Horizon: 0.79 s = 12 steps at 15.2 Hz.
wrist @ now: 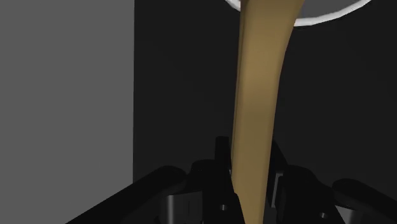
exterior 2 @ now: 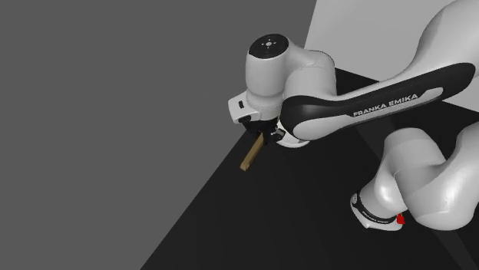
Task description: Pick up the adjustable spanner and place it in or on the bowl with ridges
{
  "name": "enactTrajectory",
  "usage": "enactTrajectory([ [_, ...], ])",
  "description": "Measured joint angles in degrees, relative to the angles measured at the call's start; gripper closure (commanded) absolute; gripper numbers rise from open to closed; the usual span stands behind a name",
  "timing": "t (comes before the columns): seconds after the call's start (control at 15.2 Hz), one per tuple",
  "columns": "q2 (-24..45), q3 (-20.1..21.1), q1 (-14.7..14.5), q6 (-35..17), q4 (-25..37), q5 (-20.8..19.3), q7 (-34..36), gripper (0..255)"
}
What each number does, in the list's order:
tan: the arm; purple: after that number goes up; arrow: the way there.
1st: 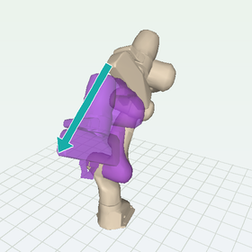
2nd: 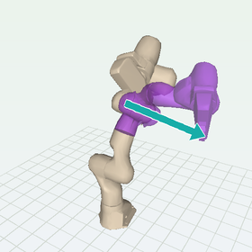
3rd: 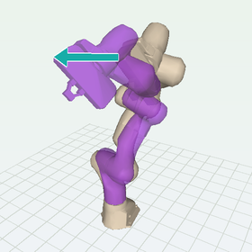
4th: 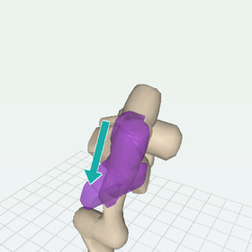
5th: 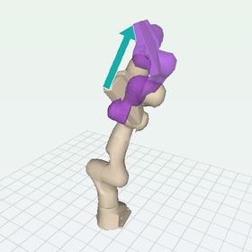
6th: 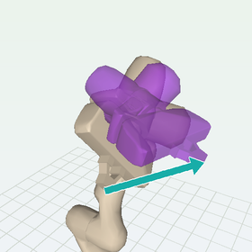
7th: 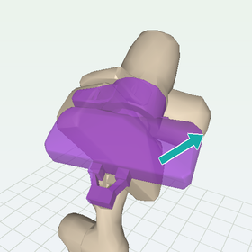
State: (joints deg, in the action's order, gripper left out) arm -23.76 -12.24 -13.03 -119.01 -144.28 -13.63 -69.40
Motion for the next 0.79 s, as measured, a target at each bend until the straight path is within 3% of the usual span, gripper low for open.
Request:
enactTrajectory([
  [0.79,-9.17,-11.72,10.14,0.02,-6.15,-9.1,-15.08,255],
])
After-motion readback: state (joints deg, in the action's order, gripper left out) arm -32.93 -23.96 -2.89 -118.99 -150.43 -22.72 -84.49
